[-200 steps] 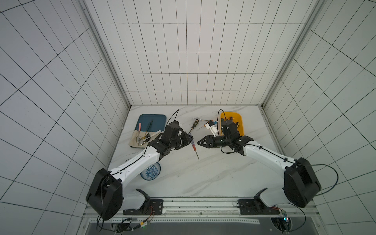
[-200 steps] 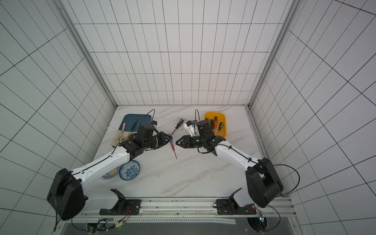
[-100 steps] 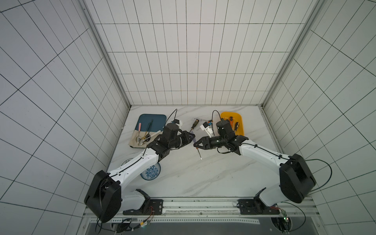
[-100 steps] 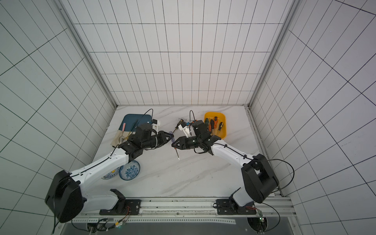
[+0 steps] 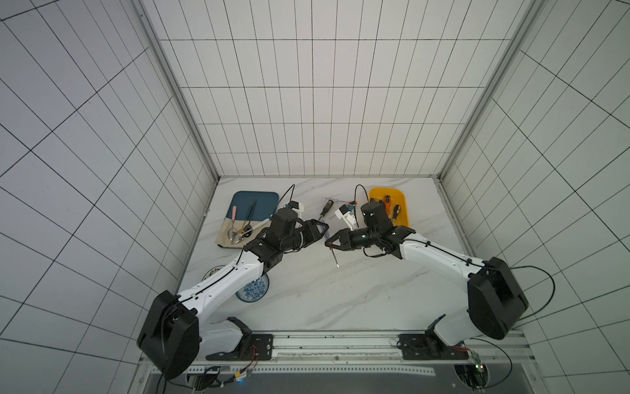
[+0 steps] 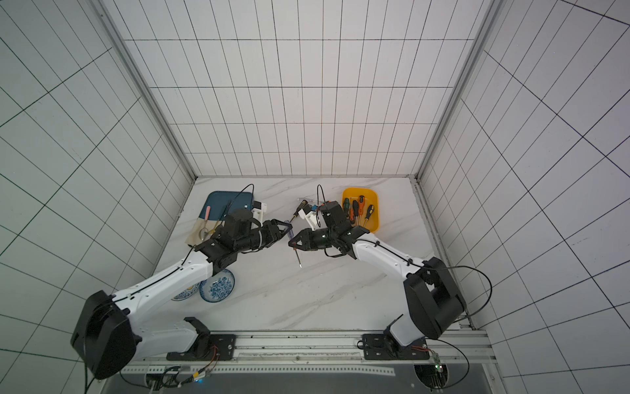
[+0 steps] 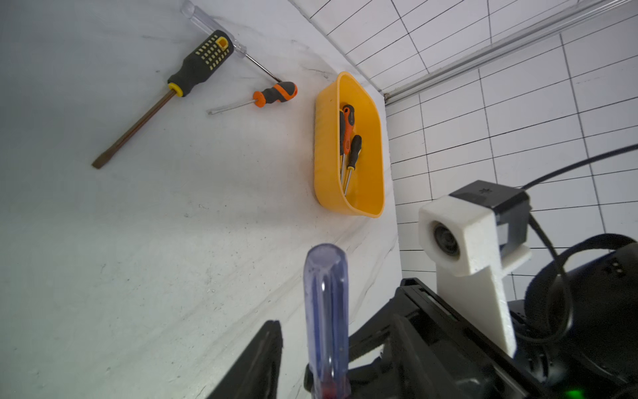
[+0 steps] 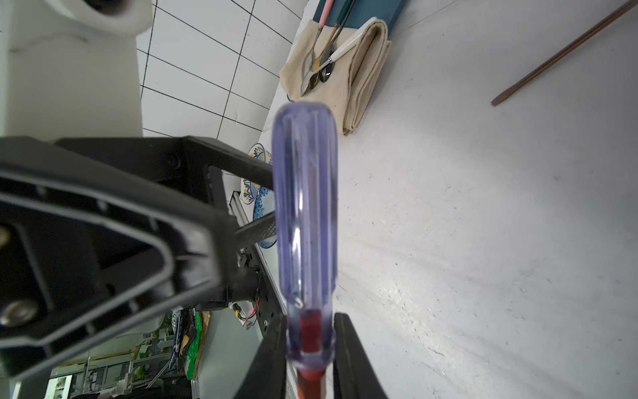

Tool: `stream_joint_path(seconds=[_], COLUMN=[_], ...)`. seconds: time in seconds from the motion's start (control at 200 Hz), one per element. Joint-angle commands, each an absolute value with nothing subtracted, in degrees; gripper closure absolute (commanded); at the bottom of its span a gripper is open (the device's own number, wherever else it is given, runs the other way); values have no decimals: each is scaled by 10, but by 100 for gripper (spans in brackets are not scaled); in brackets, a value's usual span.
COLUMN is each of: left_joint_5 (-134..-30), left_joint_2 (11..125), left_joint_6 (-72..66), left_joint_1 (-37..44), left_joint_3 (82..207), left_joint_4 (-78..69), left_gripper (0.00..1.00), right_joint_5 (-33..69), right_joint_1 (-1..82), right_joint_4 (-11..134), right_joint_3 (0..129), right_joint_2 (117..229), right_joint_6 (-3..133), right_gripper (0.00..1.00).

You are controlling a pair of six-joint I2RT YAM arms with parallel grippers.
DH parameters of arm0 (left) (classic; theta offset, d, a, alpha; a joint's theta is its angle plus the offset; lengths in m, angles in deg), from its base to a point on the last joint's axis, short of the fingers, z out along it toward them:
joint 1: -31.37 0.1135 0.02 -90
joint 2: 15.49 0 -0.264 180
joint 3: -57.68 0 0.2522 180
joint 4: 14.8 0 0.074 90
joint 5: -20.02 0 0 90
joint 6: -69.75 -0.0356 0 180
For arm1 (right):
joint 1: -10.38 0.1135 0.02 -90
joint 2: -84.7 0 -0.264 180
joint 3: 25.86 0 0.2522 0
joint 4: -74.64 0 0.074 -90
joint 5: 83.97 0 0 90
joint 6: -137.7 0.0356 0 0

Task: Put the screwdriver on the desktop into the storage box
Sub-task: Pick up the screwdriver from the center of the board.

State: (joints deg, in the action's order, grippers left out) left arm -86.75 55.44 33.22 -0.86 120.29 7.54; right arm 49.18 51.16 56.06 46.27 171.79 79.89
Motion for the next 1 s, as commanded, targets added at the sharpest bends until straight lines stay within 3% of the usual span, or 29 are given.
stream_joint_path(seconds=[0.0,0.405,0.775,1.0], left_joint_5=[-845,-824,-848,-857], left_joint_2=[522,433,430,415], left_joint_6=[320,292,293,294], left_joint_1=[13,38,37,37], left_joint_3=[1199,1150,1135,1126], left_joint_4=[131,275,277,278], left_gripper=[38,33,30,30], right_joint_5=[453,319,125,66], right_joint_1=[484,354,269,240], right_joint_4=[504,339,228,199], right_joint_3=[498,581,744,827], right_joint_2=[1719,1733,1858,1937], right_joint_6=[776,713,672,666], right_gripper=[91,90,90,89])
